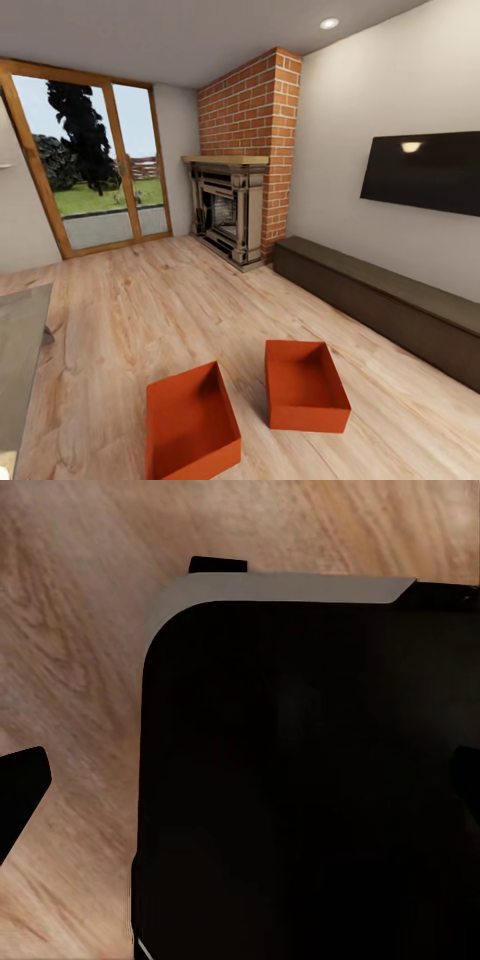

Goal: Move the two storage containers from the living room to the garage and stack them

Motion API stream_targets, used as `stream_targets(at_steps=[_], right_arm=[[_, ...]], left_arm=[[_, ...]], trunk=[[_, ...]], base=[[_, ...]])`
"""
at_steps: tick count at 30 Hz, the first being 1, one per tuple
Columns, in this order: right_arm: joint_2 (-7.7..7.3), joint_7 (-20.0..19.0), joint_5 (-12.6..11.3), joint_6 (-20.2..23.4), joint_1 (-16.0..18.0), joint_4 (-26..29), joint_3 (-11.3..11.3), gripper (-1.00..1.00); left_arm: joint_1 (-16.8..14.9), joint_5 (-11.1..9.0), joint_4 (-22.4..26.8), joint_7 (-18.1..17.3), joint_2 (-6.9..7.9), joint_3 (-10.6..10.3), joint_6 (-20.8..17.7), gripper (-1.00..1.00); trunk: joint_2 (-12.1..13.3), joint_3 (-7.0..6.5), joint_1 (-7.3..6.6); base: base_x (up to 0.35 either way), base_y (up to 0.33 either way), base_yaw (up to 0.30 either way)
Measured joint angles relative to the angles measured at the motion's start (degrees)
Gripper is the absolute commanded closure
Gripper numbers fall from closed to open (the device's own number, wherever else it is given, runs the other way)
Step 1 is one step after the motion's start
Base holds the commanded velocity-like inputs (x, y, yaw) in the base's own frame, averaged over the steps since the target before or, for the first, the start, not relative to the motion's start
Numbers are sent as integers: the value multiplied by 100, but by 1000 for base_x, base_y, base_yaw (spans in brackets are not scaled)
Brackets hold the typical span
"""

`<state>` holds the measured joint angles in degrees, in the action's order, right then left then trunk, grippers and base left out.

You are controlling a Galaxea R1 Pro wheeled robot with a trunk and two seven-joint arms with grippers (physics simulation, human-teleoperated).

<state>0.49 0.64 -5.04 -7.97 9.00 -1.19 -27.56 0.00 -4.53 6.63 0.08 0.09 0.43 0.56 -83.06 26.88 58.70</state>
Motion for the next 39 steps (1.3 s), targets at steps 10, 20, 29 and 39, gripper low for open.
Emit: stream_targets(at_steps=[10, 20, 29, 39], right_arm=[[0, 0, 1, 0, 0, 0, 0, -100], [-4, 0, -3, -2, 0, 0, 0, -100], [-9, 0, -4, -2, 0, 0, 0, -100], [0, 0, -5, 7, 0, 0, 0, -100]], left_arm=[[0, 0, 1, 0, 0, 0, 0, -100], [0, 0, 8, 0, 0, 0, 3, -100], [0, -7, 38, 1, 15, 0, 1, -100], [0, -8, 36, 0, 17, 0, 0, -100]], trunk=[[0, 0, 1], [0, 0, 3], [0, 0, 1], [0, 0, 0]], base=[[249, 0, 275], [59, 0, 254], [128, -43, 39], [289, -129, 6]])
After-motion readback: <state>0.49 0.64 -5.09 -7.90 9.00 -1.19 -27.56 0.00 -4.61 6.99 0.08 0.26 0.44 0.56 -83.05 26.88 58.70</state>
